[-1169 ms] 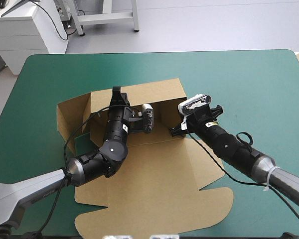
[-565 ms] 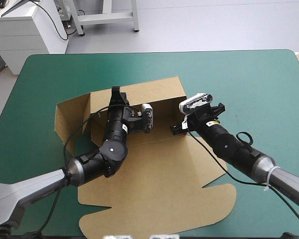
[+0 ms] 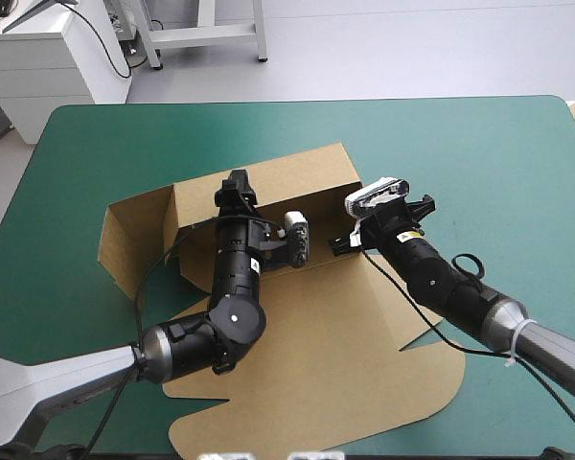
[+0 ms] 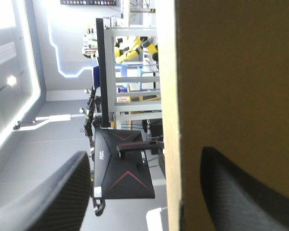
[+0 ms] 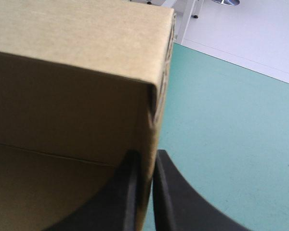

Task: Fold the box

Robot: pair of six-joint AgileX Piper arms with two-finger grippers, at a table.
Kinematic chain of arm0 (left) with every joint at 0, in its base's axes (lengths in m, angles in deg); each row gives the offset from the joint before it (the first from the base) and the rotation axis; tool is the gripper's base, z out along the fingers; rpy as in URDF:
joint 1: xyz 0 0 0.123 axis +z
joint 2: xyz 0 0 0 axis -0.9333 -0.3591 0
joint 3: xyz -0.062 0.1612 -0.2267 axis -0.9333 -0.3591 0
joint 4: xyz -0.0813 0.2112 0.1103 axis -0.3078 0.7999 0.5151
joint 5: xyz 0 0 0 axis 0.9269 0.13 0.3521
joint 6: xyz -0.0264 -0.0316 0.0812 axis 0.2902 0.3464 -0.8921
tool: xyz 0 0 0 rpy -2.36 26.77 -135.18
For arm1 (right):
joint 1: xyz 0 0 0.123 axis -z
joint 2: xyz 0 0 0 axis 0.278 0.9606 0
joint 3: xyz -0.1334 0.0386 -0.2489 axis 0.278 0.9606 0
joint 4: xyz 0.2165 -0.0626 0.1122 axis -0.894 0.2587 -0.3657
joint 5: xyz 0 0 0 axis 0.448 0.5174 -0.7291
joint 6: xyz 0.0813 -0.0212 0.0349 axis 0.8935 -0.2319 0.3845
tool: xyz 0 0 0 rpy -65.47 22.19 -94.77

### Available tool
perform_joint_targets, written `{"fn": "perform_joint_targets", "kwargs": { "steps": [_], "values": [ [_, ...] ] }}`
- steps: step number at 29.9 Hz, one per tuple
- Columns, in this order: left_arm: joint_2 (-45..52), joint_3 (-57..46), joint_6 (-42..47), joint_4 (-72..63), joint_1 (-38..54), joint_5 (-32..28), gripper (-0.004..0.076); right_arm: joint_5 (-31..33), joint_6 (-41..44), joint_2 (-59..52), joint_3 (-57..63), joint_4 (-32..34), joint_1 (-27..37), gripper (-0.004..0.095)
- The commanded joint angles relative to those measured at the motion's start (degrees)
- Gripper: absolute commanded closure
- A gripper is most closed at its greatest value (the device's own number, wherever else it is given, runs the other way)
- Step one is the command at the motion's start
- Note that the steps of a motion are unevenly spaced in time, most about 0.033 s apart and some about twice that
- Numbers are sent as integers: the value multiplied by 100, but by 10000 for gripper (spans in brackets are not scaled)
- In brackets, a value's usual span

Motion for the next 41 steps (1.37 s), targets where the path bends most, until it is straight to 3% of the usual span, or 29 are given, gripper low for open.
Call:
{"fn": "perform_joint_targets", "kwargs": {
  "steps": [1, 6, 8, 10, 13, 19, 23, 30, 41],
  "values": [
    [237, 184, 137, 384, -542, 529, 251, -535, -111, -49, -144, 211, 19, 870],
    [237, 184, 125, -154, -1433, 965, 282, -917, -111, 189, -144, 239, 19, 870],
    [237, 185, 70, -503, -1767, 1001, 345, -1077, -111, 270, -144, 239, 19, 870],
    [237, 185, -125, -865, -2016, 1014, 455, -1118, -111, 317, -144, 239, 19, 870],
    [237, 222, -865, -1528, -2224, 960, 730, -1161, -111, 316, -144, 252, 19, 870],
    [724, 924, -3045, -4311, -1524, 168, 708, -1246, -111, 316, -144, 303, 19, 871],
    [1168, 1764, -4274, -6061, -571, 181, 708, -1246, -111, 316, -144, 303, 19, 871],
    [1816, 2822, -5144, -7521, 1321, 265, 708, -1246, -111, 316, -144, 303, 19, 872],
    [1746, 2848, -6512, -10958, 5560, 192, 708, -1171, -111, 316, -144, 148, 19, 884]
  ]
}}
